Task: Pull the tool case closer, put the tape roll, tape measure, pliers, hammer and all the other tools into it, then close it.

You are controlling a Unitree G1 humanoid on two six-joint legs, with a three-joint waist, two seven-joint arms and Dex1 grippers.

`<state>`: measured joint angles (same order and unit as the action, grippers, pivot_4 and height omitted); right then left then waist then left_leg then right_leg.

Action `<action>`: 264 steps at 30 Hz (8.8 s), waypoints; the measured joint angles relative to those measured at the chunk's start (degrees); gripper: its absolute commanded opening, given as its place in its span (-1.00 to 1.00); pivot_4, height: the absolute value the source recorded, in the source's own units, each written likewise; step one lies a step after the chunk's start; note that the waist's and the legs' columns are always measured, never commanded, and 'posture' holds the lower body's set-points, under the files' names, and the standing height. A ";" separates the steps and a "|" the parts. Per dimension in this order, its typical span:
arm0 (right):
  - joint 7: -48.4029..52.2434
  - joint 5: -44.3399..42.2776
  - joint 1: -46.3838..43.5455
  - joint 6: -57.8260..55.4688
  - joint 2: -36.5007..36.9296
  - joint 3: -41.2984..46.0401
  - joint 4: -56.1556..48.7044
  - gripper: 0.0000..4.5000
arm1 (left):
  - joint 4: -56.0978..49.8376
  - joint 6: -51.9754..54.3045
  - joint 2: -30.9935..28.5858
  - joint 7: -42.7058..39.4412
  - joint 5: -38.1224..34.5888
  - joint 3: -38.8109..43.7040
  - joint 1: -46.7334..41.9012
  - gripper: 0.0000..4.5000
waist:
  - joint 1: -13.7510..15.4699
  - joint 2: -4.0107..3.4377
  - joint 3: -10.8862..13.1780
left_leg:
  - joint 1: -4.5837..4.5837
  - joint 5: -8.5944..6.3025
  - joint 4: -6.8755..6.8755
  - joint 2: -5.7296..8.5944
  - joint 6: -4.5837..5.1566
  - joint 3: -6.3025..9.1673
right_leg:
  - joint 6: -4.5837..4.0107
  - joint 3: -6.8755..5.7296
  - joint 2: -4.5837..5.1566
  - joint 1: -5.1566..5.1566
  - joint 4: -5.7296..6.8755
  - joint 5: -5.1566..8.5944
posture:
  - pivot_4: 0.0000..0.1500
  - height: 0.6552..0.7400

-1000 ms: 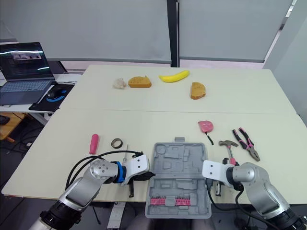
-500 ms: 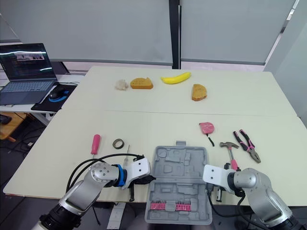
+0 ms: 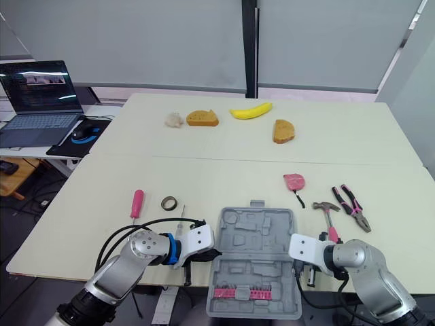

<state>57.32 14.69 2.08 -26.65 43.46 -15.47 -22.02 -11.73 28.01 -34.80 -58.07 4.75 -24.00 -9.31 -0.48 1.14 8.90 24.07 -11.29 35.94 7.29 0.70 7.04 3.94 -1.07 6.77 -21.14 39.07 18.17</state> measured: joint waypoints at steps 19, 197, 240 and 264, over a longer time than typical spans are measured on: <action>-2.89 -11.13 8.04 6.82 4.95 12.56 4.47 -1.00 | 0.88 -3.33 -2.52 0.44 -7.90 7.52 1.81 -0.92 | 0.43 0.02 0.09 | 0.05 -0.02 0.00 -0.03 0.03 0.01 | 0.01 0.00 0.00 -0.04 -0.05 -0.01 | 1.00 1.00; -16.34 -26.09 -9.41 -5.21 -3.94 3.48 -15.12 1.00 | 17.09 5.27 5.71 -2.34 -4.46 -0.51 -21.70 -0.98 | -1.12 0.11 0.28 | 0.30 -0.12 0.10 -0.08 0.04 0.01 | 0.02 0.26 -0.25 -0.14 0.12 -0.04 | 1.00 1.00; -16.69 -24.94 -10.66 -5.03 -5.44 2.99 -13.63 1.00 | 14.31 -0.06 4.28 -2.87 -7.51 4.60 -21.43 -0.29 | -1.10 0.11 0.27 | 0.30 -0.11 0.10 -0.08 0.03 0.03 | 0.02 0.25 -0.24 -0.16 0.08 -0.04 | 1.00 1.00; -15.37 -24.35 -9.48 -2.87 -4.04 3.28 -10.78 1.00 | 35.07 -31.07 13.15 4.69 -7.39 10.75 -12.77 -0.29 | -0.83 0.12 0.27 | 0.29 -0.11 0.12 -0.03 0.03 0.05 | 0.02 0.18 -0.17 -0.16 0.02 -0.05 | 1.00 1.00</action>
<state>41.95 -9.66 -7.40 -29.53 39.43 -12.19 -32.80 23.34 -3.06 -21.65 -53.38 -2.63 -13.25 -22.08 -1.32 1.26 9.17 24.36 -11.40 36.06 7.26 0.73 7.09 3.96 -0.89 6.60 -21.29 39.09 18.12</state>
